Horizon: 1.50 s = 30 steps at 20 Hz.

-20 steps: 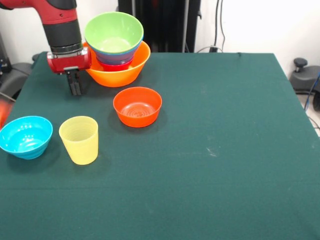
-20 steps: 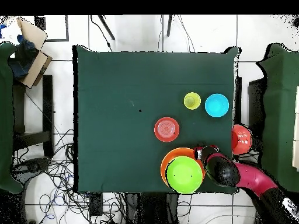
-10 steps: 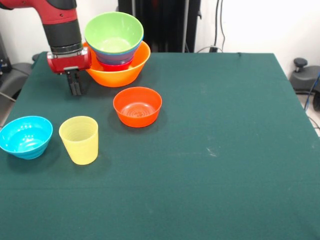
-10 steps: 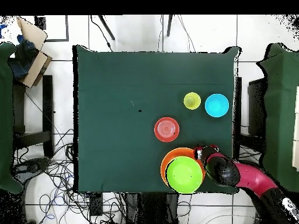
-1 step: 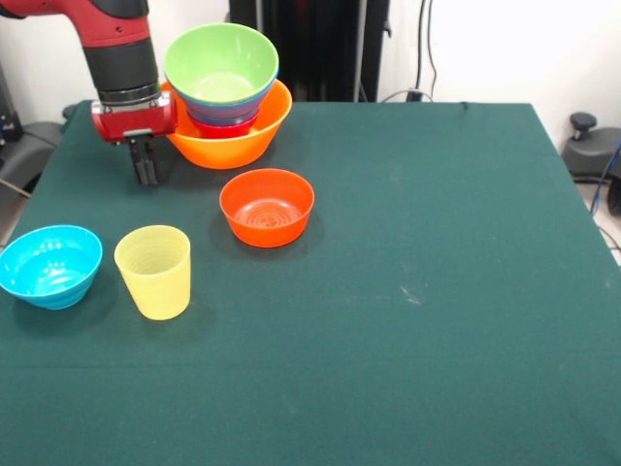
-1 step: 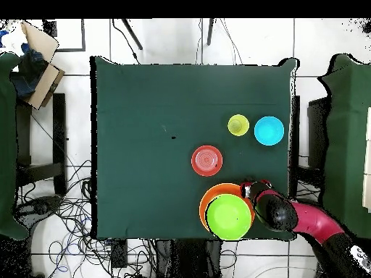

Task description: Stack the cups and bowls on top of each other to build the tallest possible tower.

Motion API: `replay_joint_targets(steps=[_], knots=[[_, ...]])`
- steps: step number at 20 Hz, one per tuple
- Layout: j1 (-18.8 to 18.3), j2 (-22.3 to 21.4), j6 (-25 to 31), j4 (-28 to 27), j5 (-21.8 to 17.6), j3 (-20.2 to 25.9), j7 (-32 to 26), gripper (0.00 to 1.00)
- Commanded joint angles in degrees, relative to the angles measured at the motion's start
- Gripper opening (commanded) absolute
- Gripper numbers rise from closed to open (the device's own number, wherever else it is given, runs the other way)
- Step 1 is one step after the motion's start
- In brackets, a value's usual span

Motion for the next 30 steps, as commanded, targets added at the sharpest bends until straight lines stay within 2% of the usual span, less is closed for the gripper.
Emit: replay_joint_targets(steps=[1,9,13,23,30], knots=[[3.31,-1.14,-0.90,-2.58,-3.27,-0.10,2.66,0.00],[4.09,-3.19,-0.98,-1.47,-2.73,-0.37,3.55,0.00],[4.57,-7.70,0.83,1.34,-1.01,0.03,4.23,0.00],[8.08,-13.96,11.26,-0.67,6.03,2.48,2.39,0.00],[10.28,-21.22,21.87,-1.98,12.46,3.53,-0.69,0.00]])
